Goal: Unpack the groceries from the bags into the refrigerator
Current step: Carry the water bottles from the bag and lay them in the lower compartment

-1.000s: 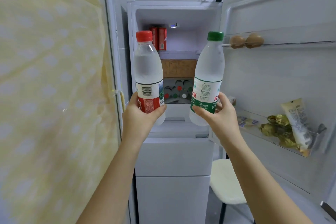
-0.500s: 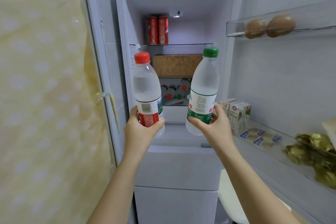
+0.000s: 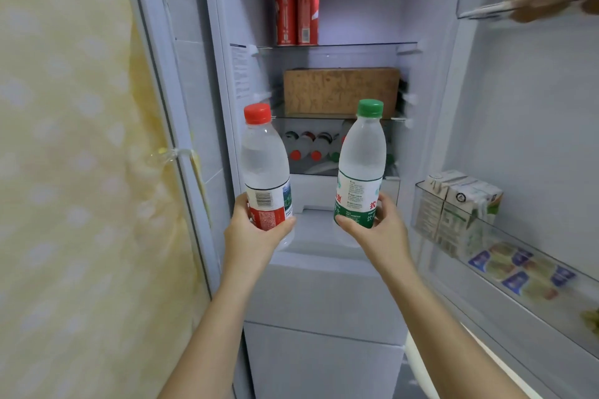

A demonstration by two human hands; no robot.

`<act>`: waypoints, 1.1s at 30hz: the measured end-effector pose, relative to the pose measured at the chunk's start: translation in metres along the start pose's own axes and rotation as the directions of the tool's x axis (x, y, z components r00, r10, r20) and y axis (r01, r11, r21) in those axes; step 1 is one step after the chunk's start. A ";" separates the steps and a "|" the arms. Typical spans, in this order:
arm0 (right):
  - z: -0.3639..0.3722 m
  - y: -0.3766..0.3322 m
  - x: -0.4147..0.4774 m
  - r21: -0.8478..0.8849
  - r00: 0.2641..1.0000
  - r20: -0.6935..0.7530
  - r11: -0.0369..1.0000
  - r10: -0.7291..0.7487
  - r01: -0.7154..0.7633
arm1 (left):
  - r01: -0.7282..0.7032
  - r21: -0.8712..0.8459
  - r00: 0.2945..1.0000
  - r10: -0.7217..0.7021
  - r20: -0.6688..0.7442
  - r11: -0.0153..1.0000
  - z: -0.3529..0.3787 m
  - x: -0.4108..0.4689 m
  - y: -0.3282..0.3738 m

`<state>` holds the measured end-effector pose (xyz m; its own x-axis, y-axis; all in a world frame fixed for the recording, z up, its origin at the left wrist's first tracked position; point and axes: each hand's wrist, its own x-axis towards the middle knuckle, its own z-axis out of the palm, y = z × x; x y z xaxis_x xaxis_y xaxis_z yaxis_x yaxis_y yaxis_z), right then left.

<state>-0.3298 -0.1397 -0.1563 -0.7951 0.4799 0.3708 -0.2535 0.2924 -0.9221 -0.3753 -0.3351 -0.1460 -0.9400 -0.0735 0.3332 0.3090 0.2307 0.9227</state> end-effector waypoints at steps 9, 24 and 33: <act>0.039 0.059 0.055 -0.082 0.995 -0.003 0.991 0.102 -0.102 | 0.081 -0.025 0.994 -0.079 0.071 0.996 0.043 0.064 -0.064; 0.103 0.175 0.156 -0.186 0.956 -0.090 0.938 0.281 -0.293 | 0.231 0.063 0.916 -0.239 0.323 0.971 0.129 0.193 -0.178; 0.110 0.209 0.174 -0.194 0.931 -0.119 0.911 0.346 -0.364 | 0.219 0.077 0.898 -0.231 0.374 0.973 0.155 0.213 -0.204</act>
<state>-0.5815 -0.0860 -0.2964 -0.7619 0.6465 0.0391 0.1650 0.2521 -0.9535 -0.6612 -0.2474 -0.2933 -0.9699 0.2432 0.0131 0.0838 0.2828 0.9555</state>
